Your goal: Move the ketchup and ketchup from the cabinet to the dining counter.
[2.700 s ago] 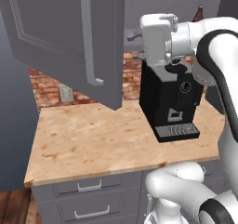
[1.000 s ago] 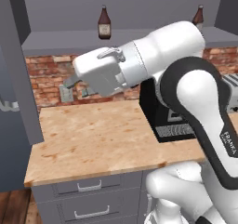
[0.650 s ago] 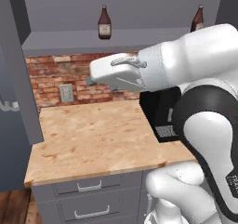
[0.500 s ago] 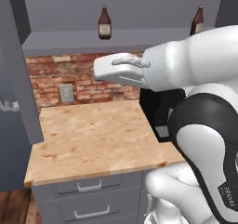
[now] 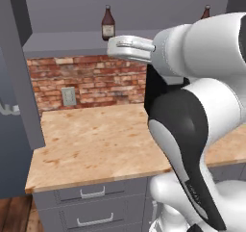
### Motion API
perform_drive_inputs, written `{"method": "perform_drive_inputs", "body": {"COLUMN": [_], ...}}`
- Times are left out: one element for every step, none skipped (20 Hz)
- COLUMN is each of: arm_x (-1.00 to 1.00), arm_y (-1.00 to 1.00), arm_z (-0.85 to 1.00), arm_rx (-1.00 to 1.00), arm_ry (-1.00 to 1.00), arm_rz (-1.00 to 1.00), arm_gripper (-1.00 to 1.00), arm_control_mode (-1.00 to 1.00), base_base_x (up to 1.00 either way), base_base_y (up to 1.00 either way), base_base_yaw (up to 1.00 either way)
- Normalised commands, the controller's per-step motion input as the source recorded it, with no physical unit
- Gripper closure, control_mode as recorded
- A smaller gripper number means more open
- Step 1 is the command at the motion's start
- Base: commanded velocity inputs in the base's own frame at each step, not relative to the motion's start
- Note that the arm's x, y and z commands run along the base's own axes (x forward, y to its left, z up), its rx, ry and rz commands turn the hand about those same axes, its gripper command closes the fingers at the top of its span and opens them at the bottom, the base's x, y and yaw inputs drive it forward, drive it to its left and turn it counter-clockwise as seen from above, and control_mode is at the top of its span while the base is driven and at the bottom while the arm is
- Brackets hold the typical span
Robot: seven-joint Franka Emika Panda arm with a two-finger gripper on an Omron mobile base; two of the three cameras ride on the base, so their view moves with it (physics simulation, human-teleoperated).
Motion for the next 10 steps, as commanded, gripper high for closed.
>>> {"method": "perform_drive_inputs", "body": {"arm_x": [0.44,0.44,0.41,0.40,0.39,0.39,0.42,0.49,0.59,0.59], "arm_y": [-0.56,-0.56,-0.54,-0.54,-0.52,-0.48,-0.45,-0.39,-0.40,-0.40], "arm_z": [0.39,0.36,0.34,0.24,0.20,0.14,0.06,0.00,0.00,0.00], "arm_rx": [-0.12,-0.11,-0.09,-0.06,-0.05,-0.06,-0.04,0.00,0.00,0.00], "arm_ry": [-0.03,-0.01,0.00,0.00,0.00,0.00,0.00,0.00,0.00,0.00], "arm_rz": [-0.27,-0.25,-0.20,-0.14,-0.12,-0.10,-0.07,-0.02,0.00,0.00], "arm_gripper": [-1.00,-1.00,-1.00,-1.00,-1.00,-1.00,-1.00,-1.00,-1.00,-1.00], "arm_control_mode": [-1.00,-1.00,-1.00,-1.00,-1.00,-1.00,-1.00,-1.00,-1.00,-1.00], "base_base_x": [0.00,0.00,0.00,0.00,0.00,0.00,0.00,0.00,0.00,0.00], "base_base_y": [0.00,0.00,0.00,0.00,0.00,0.00,0.00,0.00,0.00,0.00], "base_base_yaw": [0.00,0.00,0.00,0.00,0.00,0.00,0.00,0.00,0.00,0.00]}}
